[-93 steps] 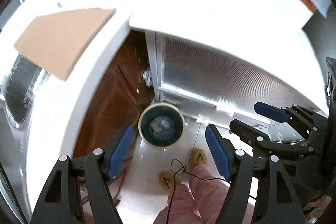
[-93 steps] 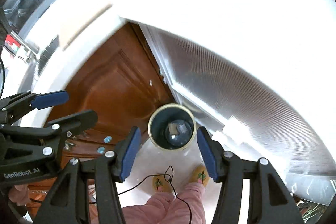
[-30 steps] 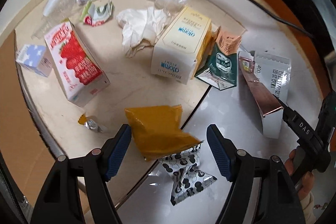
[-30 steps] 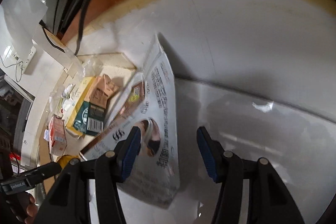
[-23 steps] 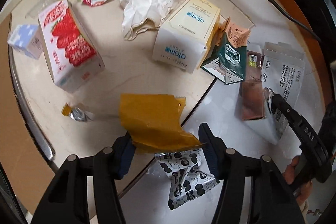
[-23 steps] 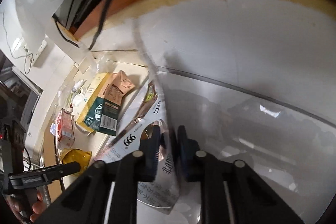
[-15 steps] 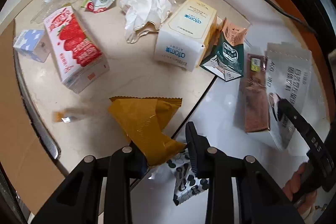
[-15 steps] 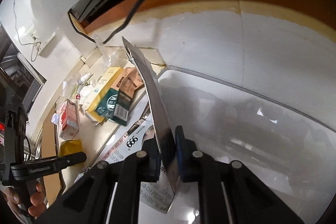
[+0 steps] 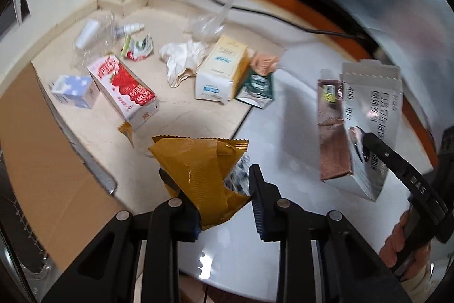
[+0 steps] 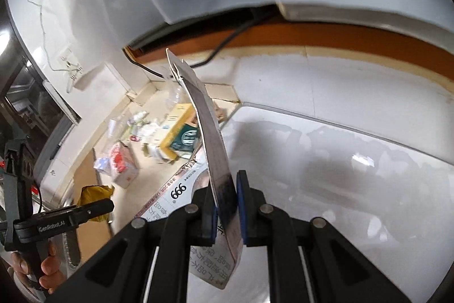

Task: Collect trash
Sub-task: 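Carry the yellow wrapper and snack bag down over the bin with both grippers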

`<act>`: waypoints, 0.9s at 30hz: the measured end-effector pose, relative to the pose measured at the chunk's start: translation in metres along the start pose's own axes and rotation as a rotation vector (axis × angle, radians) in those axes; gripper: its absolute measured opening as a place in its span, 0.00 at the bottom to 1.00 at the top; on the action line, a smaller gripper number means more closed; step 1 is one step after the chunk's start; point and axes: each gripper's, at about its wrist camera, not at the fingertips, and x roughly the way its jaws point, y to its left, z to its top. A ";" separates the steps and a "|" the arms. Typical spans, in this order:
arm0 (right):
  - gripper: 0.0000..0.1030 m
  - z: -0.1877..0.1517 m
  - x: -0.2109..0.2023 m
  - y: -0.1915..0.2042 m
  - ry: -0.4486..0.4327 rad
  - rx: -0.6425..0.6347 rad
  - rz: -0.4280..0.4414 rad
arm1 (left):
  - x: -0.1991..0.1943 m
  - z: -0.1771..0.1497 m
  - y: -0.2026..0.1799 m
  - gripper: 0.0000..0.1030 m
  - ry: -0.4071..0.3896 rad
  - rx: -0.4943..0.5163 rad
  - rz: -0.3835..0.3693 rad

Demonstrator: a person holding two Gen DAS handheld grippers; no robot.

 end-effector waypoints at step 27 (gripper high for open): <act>0.11 -0.232 -0.122 0.120 0.125 -0.025 -0.063 | -0.119 -0.219 0.015 0.25 0.070 0.322 -0.086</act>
